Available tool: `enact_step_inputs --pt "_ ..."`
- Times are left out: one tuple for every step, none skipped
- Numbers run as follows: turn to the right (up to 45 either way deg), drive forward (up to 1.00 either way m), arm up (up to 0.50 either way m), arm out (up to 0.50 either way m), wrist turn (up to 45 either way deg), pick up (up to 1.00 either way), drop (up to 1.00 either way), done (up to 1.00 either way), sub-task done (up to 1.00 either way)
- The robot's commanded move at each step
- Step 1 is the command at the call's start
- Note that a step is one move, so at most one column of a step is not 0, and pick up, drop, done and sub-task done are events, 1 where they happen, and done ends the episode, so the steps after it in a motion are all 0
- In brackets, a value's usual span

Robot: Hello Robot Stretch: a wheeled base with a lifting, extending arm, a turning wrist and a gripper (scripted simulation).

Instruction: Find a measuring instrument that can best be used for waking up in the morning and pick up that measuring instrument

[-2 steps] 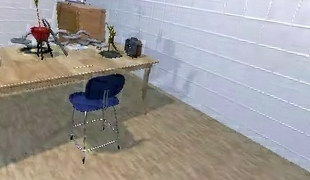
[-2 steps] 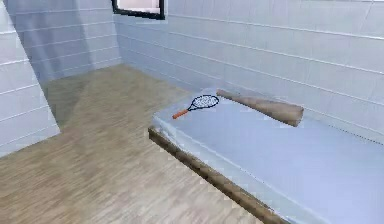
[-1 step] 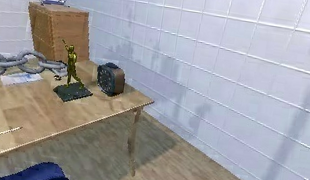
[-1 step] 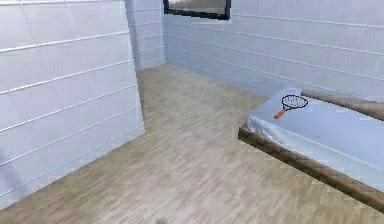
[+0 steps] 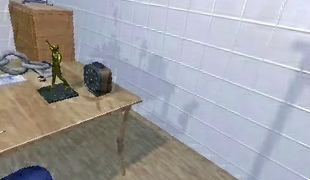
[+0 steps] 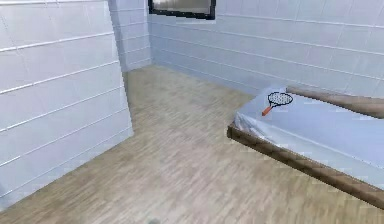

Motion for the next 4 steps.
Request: enact_step_inputs --pt "0.0 0.30 0.00 0.00 0.0 0.00 0.00 0.00 0.00" --pt "-45.0 0.00 0.00 0.00 0.0 0.00 0.00 0.00 0.00" --pt "-45.0 0.00 0.00 0.00 0.0 0.00 0.00 0.00 0.00" --pt "-18.0 0.00 0.00 0.00 0.0 0.00 0.00 0.00 0.00"
